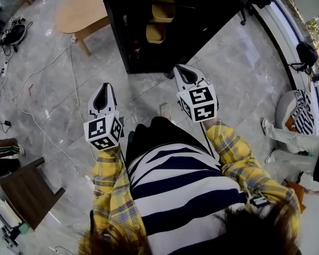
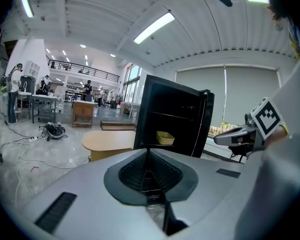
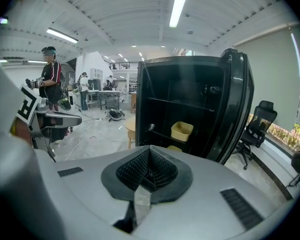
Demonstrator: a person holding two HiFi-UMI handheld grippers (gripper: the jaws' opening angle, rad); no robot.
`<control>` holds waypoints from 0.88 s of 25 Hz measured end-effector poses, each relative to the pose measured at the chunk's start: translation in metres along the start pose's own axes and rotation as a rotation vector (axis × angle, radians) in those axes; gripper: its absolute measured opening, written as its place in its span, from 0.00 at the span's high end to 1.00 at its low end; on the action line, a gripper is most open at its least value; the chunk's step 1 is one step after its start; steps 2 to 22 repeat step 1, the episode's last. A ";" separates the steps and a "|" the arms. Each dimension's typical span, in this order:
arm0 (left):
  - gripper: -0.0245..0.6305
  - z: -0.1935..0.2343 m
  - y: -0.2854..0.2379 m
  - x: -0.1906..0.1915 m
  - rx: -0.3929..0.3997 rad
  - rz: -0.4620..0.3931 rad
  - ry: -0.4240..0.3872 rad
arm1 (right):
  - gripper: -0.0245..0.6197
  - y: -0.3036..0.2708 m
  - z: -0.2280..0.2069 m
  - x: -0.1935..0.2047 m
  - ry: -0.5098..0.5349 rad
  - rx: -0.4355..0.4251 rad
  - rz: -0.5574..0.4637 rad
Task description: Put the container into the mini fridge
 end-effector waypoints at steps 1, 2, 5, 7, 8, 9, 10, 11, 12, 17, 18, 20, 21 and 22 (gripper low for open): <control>0.92 0.001 0.001 0.001 -0.001 0.002 0.003 | 0.92 -0.001 0.001 0.001 0.000 -0.002 0.002; 0.92 0.001 0.001 0.001 -0.001 0.002 0.003 | 0.92 -0.001 0.001 0.001 0.000 -0.002 0.002; 0.92 0.001 0.001 0.001 -0.001 0.002 0.003 | 0.92 -0.001 0.001 0.001 0.000 -0.002 0.002; 0.92 0.001 0.001 0.001 -0.001 0.002 0.003 | 0.92 -0.001 0.001 0.001 0.000 -0.002 0.002; 0.92 0.001 0.001 0.001 -0.001 0.002 0.003 | 0.92 -0.001 0.001 0.001 0.000 -0.002 0.002; 0.92 0.001 0.001 0.001 -0.001 0.002 0.003 | 0.92 -0.001 0.001 0.001 0.000 -0.002 0.002; 0.92 0.001 0.001 0.001 -0.001 0.002 0.003 | 0.92 -0.001 0.001 0.001 0.000 -0.002 0.002; 0.92 0.001 0.001 0.001 -0.001 0.002 0.003 | 0.92 -0.001 0.001 0.001 0.000 -0.002 0.002; 0.92 0.001 0.001 0.001 -0.001 0.002 0.003 | 0.92 -0.001 0.001 0.001 0.000 -0.002 0.002; 0.92 0.001 0.001 0.001 -0.001 0.002 0.003 | 0.92 -0.001 0.001 0.001 0.000 -0.002 0.002; 0.92 0.001 0.001 0.001 -0.001 0.002 0.003 | 0.92 -0.001 0.001 0.001 0.000 -0.002 0.002; 0.92 0.001 0.001 0.001 -0.001 0.002 0.003 | 0.92 -0.001 0.001 0.001 0.000 -0.002 0.002; 0.92 0.001 0.001 0.001 -0.001 0.002 0.003 | 0.92 -0.001 0.001 0.001 0.000 -0.002 0.002; 0.92 0.001 0.001 0.001 -0.001 0.002 0.003 | 0.92 -0.001 0.001 0.001 0.000 -0.002 0.002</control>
Point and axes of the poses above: the fingertips, and each gripper's own axes: y backward along the fingers, z to its left, x out of its underside, the point moved 3 cm from there along y, backward along the fingers, and after that the axes turned 4 degrees about -y, right-handed, at the moved point
